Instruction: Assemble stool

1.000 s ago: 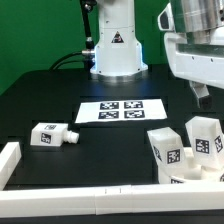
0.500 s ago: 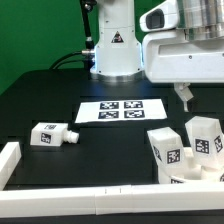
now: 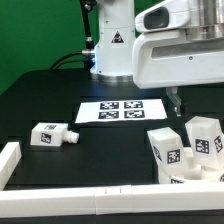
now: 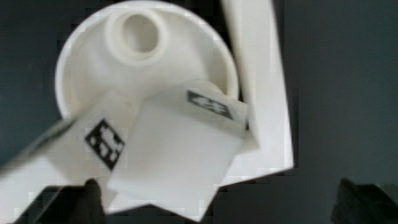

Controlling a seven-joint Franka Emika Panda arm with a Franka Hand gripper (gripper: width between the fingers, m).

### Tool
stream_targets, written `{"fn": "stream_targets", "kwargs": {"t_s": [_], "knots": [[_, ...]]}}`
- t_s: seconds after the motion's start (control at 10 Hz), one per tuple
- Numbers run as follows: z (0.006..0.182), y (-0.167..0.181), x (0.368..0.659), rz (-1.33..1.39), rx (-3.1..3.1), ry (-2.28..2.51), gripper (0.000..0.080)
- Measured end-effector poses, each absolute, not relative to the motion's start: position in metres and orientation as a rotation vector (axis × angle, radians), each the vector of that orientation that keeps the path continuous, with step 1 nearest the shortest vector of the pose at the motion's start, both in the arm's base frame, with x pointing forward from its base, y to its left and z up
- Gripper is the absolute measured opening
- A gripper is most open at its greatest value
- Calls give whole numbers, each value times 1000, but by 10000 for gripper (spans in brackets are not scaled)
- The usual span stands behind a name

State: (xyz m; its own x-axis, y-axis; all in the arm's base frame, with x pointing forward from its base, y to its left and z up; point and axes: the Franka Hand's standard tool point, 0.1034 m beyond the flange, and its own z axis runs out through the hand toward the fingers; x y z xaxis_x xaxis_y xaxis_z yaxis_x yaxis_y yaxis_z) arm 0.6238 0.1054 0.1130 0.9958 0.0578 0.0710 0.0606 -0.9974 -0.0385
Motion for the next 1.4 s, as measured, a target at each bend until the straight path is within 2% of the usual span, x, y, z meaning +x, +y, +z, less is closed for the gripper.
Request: {"fn": "stream_targets", "kwargs": {"t_s": [0.1,0.7,1.1,1.4], "knots": [[110,108,622,-102,-3090,-427,649],[106,93,628,-95,-3033,-961,649],[82,106,628,-111,-3070,-855,649],[80,104,628,-121,-3093,-769,608]]}}
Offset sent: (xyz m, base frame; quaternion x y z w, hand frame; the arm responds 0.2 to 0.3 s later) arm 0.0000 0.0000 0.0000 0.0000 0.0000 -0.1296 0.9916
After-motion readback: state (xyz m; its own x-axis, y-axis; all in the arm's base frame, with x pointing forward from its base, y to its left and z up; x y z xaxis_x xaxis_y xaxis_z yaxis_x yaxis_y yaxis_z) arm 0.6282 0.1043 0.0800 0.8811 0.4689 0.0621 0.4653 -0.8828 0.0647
